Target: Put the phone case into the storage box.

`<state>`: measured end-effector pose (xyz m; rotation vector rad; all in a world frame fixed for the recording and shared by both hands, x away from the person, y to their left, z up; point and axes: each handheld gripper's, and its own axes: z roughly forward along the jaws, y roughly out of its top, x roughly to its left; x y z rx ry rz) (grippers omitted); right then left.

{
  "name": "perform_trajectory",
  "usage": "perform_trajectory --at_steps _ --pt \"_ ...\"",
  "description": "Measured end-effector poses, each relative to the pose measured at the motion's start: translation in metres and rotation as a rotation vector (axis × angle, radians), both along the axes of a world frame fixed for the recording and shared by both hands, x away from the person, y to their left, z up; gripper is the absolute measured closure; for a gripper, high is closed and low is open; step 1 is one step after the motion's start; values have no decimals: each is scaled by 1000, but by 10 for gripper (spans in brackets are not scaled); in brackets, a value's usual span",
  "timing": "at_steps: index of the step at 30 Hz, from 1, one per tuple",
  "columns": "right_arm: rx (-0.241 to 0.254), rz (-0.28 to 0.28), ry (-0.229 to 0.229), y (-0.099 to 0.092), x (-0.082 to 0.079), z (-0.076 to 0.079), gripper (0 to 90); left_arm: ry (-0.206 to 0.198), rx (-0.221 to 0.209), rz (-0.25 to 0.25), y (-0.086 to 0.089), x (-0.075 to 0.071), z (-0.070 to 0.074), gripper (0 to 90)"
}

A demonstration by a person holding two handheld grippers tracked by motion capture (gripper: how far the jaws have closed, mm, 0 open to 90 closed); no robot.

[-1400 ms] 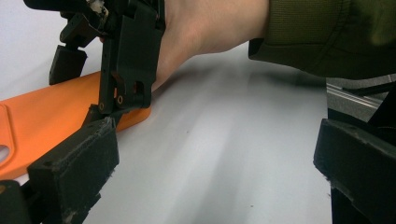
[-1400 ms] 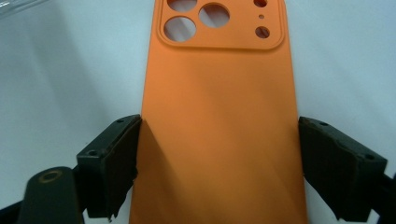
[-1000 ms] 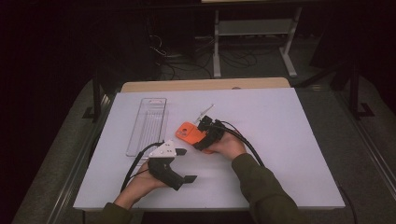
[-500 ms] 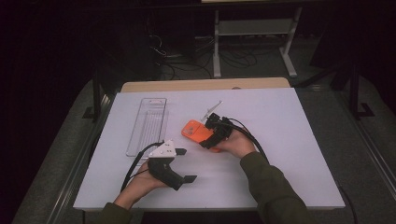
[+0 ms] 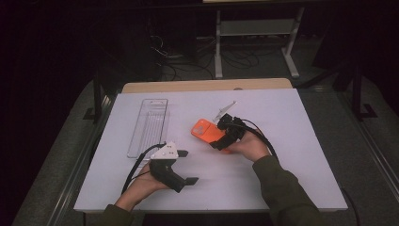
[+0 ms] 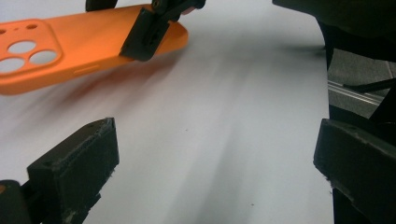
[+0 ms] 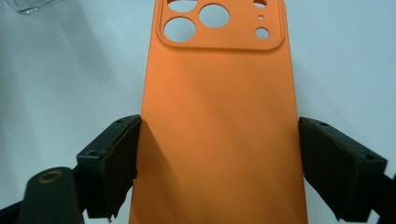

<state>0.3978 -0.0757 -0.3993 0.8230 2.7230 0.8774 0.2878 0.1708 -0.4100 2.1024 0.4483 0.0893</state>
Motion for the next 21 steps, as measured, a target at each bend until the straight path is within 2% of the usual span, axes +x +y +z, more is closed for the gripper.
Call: perform_trajectory --at_steps 10,11,13,21 --pt "6 -4 -3 -17 -9 4 153 -11 14 -4 0 1 -1 0" --pt "5 -18 -11 -22 -12 5 153 -8 0 -1 -1 0 -2 0" --pt "9 -27 -19 -28 -14 5 152 -9 4 -3 -1 1 -2 0" --pt "13 -42 2 -48 -23 8 152 -5 1 3 -1 0 -2 0"
